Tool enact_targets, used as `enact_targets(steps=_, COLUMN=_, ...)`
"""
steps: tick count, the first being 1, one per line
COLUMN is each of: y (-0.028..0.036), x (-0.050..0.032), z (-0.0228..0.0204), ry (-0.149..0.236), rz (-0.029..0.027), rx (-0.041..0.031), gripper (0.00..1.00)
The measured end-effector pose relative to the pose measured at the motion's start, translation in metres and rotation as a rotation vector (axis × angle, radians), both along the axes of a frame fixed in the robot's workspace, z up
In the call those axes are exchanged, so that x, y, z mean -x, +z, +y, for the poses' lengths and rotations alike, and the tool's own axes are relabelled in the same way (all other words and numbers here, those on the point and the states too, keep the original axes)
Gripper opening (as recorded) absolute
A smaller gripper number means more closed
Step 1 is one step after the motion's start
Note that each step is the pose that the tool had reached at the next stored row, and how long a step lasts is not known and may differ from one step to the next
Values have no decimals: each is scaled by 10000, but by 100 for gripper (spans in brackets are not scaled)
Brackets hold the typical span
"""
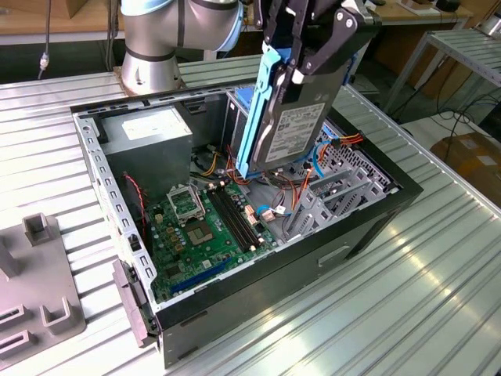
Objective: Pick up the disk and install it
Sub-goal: 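Insert the disk into the insertion slot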
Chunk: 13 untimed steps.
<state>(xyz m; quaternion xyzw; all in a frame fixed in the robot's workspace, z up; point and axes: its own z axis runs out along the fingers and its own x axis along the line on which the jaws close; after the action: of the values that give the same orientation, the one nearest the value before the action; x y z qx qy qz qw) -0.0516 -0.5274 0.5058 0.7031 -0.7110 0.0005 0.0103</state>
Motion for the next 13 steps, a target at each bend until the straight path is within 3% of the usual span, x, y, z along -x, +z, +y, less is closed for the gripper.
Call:
enact_targets(steps=4, y=-29, x=-60, z=-28, ry=0, rz=0, rx=1, gripper=37)
enact_targets(steps=13, y=-84, x=-365, z=-30, ry=0, rz=-1, rx=3, gripper=37)
